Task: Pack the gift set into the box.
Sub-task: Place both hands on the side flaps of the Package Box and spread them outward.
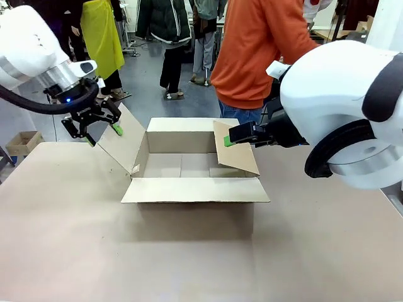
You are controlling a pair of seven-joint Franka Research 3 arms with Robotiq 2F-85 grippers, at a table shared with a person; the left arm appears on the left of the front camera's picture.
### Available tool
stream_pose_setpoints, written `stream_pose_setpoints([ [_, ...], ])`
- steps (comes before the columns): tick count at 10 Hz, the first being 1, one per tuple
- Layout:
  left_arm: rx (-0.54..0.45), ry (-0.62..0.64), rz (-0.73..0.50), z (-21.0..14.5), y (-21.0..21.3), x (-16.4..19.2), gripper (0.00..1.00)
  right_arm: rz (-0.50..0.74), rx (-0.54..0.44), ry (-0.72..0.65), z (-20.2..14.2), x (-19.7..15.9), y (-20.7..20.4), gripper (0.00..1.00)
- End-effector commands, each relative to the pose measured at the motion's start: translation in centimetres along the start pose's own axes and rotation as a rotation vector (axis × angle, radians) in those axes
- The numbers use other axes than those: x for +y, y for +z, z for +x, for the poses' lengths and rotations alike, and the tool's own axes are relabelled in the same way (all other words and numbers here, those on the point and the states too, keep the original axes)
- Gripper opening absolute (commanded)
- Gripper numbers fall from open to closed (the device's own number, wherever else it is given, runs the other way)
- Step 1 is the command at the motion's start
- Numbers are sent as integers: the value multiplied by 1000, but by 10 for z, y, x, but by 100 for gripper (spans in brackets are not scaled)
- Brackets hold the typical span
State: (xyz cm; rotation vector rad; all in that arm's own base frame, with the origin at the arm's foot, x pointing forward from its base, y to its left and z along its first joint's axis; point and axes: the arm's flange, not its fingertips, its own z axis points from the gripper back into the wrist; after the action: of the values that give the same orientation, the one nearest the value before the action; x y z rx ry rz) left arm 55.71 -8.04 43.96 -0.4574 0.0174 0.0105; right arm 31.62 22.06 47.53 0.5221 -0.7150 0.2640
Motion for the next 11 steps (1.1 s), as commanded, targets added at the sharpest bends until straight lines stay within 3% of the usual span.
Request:
stream_pose_setpoints([
  [1, 95, -18, -144, 14, 10, 28, 100, 0, 6, -2, 1, 0, 3, 100],
  [4, 130, -49, -285, 13, 10, 59, 100, 0, 6, -2, 1, 0, 3, 100],
  [5, 91, -53, -215, 10, 6, 44, 100, 0, 6, -2, 1, 0, 3, 100],
  [8, 91, -53, -215, 10, 6, 44, 100, 0, 0, 0, 0, 0, 0, 100],
  [11, 91, -53, -215, 10, 6, 44, 100, -2, 273, 74, 68, 9, -16, 100],
])
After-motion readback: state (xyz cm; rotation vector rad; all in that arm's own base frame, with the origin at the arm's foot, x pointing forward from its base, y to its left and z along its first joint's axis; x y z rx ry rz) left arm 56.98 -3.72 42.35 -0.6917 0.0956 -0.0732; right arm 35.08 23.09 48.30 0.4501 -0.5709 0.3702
